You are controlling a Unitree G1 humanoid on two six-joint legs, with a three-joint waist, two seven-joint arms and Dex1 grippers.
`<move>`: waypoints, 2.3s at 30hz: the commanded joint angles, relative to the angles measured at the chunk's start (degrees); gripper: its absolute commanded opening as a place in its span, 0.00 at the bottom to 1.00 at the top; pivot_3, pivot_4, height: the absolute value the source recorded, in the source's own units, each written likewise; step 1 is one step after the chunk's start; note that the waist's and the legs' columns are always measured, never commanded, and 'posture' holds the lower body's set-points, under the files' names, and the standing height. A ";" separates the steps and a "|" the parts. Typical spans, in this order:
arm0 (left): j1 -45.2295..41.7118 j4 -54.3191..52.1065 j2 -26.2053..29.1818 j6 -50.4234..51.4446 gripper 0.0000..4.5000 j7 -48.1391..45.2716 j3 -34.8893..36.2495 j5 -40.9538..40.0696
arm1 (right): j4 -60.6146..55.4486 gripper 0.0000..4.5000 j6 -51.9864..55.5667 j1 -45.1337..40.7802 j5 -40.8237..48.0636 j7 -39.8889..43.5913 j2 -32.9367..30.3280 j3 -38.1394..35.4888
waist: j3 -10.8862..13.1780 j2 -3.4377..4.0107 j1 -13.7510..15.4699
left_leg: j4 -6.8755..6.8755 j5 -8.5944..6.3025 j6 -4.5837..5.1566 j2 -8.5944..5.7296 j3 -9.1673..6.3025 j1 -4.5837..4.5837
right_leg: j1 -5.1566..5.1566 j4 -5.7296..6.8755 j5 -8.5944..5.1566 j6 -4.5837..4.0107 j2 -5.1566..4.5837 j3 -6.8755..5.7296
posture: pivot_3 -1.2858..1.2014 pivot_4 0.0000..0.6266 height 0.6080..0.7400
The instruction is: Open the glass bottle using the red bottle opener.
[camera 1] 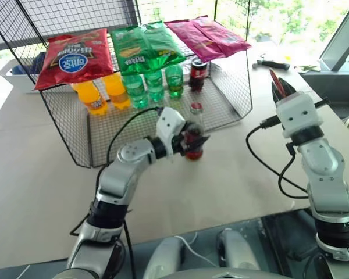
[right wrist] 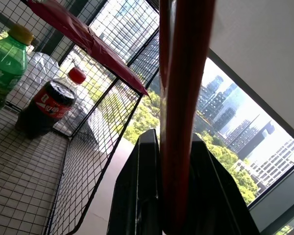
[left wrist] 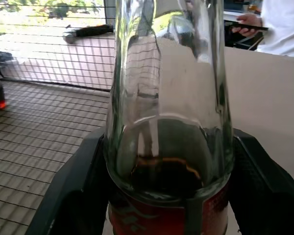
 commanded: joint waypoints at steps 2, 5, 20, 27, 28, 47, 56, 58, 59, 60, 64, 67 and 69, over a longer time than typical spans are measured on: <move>1.52 -4.24 -0.49 -2.77 0.57 -0.04 -0.22 -0.57 | -0.85 0.00 -1.72 -1.41 0.35 -0.28 -0.08 -1.13 | 0.00 0.00 0.08 | 0.00 0.00 0.00 0.00 0.00 0.00 | 0.00 -0.02 0.00 0.00 0.00 0.00 | 0.52 0.24 1.00; 3.17 -4.21 -0.65 -6.03 0.57 -0.57 -0.65 0.29 | -0.66 0.00 -1.90 -1.35 0.37 -0.29 -0.04 -1.15 | 0.00 0.00 0.30 | -0.01 0.00 0.00 0.00 0.02 0.00 | 0.00 -0.03 0.00 0.00 -0.01 0.02 | 0.52 0.24 1.00; 6.97 -5.39 -4.71 -20.24 0.99 -0.41 1.42 -2.72 | 0.90 0.00 -2.67 -2.00 0.42 -0.10 -0.47 -1.33 | 0.00 0.00 1.01 | -0.01 0.00 0.00 0.02 0.09 0.02 | 0.00 -0.03 0.00 -0.01 -0.02 0.05 | 0.52 0.24 1.00; 8.78 -4.87 -4.32 -18.90 0.99 -0.33 0.39 -3.39 | 1.24 0.00 -2.75 -2.32 0.45 0.20 -0.34 -0.87 | 0.00 0.00 1.01 | 0.00 -0.01 0.01 0.01 0.09 0.03 | 0.02 -0.04 0.00 -0.01 0.00 0.05 | 0.52 0.24 1.00; 8.90 -4.92 -4.49 -18.33 0.99 -0.14 0.36 -3.75 | 1.29 0.00 -2.75 -2.45 0.46 0.26 -0.31 -0.75 | 0.00 0.00 1.00 | 0.00 -0.01 0.01 0.01 0.09 0.03 | 0.02 -0.04 0.00 0.00 0.00 0.05 | 0.52 0.24 1.00; 8.72 -4.07 -4.42 -17.50 0.30 0.03 -0.19 -3.36 | 2.88 0.00 0.45 -2.96 -4.59 8.85 0.67 14.76 | -0.07 -0.03 1.09 | 0.00 -0.01 0.02 0.00 0.07 0.08 | 0.08 -0.06 0.00 0.00 0.00 0.03 | 0.52 0.24 1.00; 9.83 -3.83 -3.52 -17.23 0.30 -0.37 -0.77 -2.96 | 7.07 0.00 -6.32 -2.70 -8.56 9.38 0.85 20.53 | -0.12 -0.08 1.11 | 0.00 -0.01 0.02 -0.01 0.05 0.13 | 0.14 -0.07 0.00 0.00 -0.01 0.01 | 0.52 0.24 1.00; 10.20 -4.02 -3.27 -17.14 0.30 -0.39 -0.95 -2.83 | 8.05 0.00 -7.89 -2.84 -9.66 9.01 1.18 21.35 | -0.13 -0.08 1.11 | 0.00 -0.01 0.01 0.00 0.05 0.22 | 0.23 -0.07 0.00 0.00 0.00 0.01 | 0.52 0.24 1.00; 10.29 -4.06 -3.19 -17.11 0.30 -0.37 -0.99 -2.81 | 8.49 0.00 -8.55 -2.89 -10.14 8.93 1.19 21.68 | -0.13 -0.08 1.12 | 0.00 -0.01 0.01 0.00 0.05 0.26 | 0.27 -0.07 0.00 -0.01 0.00 0.01 | 0.52 0.24 1.00; 10.32 -4.07 -3.13 -17.10 0.30 -0.33 -1.02 -2.82 | 9.00 0.00 -9.22 -2.88 -10.64 8.80 1.23 21.95 | -0.12 -0.07 1.14 | 0.00 -0.01 0.01 -0.01 0.04 0.38 | 0.40 -0.09 0.00 -0.01 0.00 0.00 | 0.52 0.24 1.00; 10.29 -3.97 -2.66 -16.83 0.30 -0.30 -0.69 -2.98 | 12.91 0.00 -12.75 -3.28 -13.32 6.21 2.46 23.55 | -0.12 -0.06 1.07 | -0.21 -0.03 0.04 0.01 0.02 1.05 | 1.14 -0.36 -0.02 0.00 0.01 -0.05 | 0.52 0.24 1.00; 10.00 -3.68 -2.32 -16.65 0.30 -0.36 -0.32 -3.14 | 16.05 0.00 -14.78 -3.39 -14.45 4.62 3.63 24.16 | -0.13 -0.07 1.02 | -0.22 -0.02 0.03 0.05 0.02 1.08 | 1.15 -0.36 -0.02 0.00 0.07 -0.05 | 0.52 0.24 1.00; 9.71 -3.45 -2.18 -16.57 0.30 -0.33 -0.19 -3.12 | 18.48 0.00 -16.23 -3.16 -15.30 3.42 4.11 24.54 | -0.15 -0.05 1.03 | -0.22 -0.02 0.03 0.08 0.02 1.08 | 1.14 -0.36 -0.02 0.00 0.11 -0.05 | 0.52 0.24 1.00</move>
